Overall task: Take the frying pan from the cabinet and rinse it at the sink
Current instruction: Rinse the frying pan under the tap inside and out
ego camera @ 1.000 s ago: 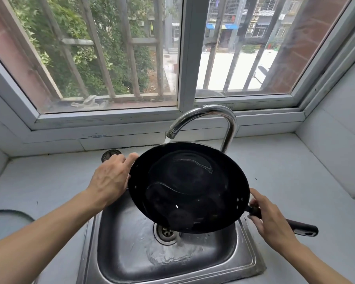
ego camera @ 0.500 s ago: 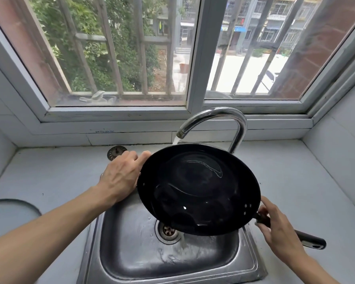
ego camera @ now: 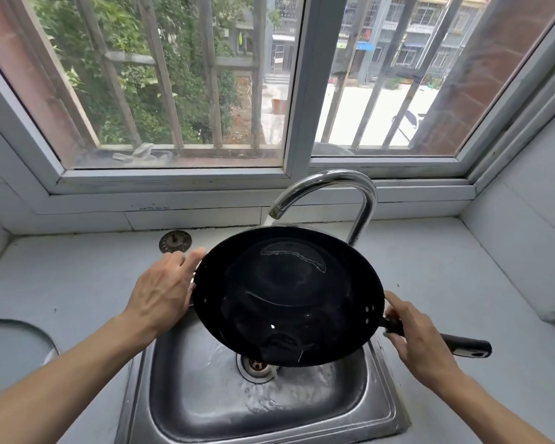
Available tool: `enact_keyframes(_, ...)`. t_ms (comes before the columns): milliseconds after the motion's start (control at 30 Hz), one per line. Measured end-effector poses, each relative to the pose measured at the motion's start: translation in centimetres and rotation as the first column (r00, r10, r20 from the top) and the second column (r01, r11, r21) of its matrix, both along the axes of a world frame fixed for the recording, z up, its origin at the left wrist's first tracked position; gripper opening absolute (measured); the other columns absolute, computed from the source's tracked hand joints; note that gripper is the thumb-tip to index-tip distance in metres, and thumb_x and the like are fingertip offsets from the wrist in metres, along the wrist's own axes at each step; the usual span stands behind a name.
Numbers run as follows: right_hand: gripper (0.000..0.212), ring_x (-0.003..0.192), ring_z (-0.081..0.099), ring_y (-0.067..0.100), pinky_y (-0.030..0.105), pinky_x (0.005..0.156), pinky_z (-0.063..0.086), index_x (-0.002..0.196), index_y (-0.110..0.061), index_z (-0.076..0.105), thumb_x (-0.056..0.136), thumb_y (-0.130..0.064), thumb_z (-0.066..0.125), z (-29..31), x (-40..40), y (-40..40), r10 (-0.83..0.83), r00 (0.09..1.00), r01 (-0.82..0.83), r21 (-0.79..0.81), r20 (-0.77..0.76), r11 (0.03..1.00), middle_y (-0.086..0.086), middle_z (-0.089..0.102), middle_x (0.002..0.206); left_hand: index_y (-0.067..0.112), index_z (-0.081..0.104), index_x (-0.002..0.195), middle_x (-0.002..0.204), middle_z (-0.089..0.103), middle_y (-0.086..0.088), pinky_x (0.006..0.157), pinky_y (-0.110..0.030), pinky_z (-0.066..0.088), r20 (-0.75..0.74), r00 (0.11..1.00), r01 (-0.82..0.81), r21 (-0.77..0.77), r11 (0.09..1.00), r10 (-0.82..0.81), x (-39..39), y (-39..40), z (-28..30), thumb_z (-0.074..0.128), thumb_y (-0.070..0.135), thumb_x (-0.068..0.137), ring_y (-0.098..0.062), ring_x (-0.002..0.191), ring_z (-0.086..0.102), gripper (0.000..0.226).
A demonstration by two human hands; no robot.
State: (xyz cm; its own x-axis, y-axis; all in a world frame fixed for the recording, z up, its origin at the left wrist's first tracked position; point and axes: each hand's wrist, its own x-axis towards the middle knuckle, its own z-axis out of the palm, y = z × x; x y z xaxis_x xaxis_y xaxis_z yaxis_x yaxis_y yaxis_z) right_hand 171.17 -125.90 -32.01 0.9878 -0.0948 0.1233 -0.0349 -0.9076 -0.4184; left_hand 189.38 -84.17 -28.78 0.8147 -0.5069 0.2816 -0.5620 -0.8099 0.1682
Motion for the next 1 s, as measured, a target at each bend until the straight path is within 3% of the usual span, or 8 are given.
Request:
enact_keyframes(233,0.098,0.078,0.053,0.020,0.037,0.079,0.047,0.146,-0.042,0.026,0.073,0.000,0.076,1.1,2.3,0.9,0.066,0.998,-0.067,-0.064,-0.011,0.996,-0.011,0.053,0.097,0.018,0.046,0.124,0.081,0.053,-0.005,0.045,-0.037,0.045,-0.042,0.996,-0.082,-0.051,0.995,0.079,-1.8,3.0,-1.1,0.078,0.003,0.067,-0.031,0.071,0.053,0.067)
enact_keyframes(533,0.116,0.079,0.052,0.024,0.040,0.076,0.046,0.146,-0.051,0.012,0.066,0.004,0.075,3.6,6.0,3.2,0.215,0.977,-0.211,-0.166,0.005,0.963,-0.004,0.054,0.097,0.020,0.044,0.127,0.085,0.055,-0.003,0.050,-0.039,0.048,-0.086,0.980,-0.191,-0.124,0.974,0.182,-3.8,6.4,-2.1,0.078,0.003,0.069,-0.030,0.077,0.056,0.070)
enact_keyframes(1000,0.117,0.078,0.042,0.015,0.035,0.068,0.047,0.150,-0.040,0.016,0.063,0.003,0.080,5.4,10.2,5.9,0.326,0.945,-0.318,-0.268,-0.016,0.909,-0.002,0.055,0.095,0.022,0.043,0.122,0.083,0.054,0.001,0.051,-0.038,0.048,-0.213,0.932,-0.330,-0.159,0.931,0.294,-6.0,9.4,-2.3,0.079,0.004,0.071,-0.028,0.078,0.060,0.065)
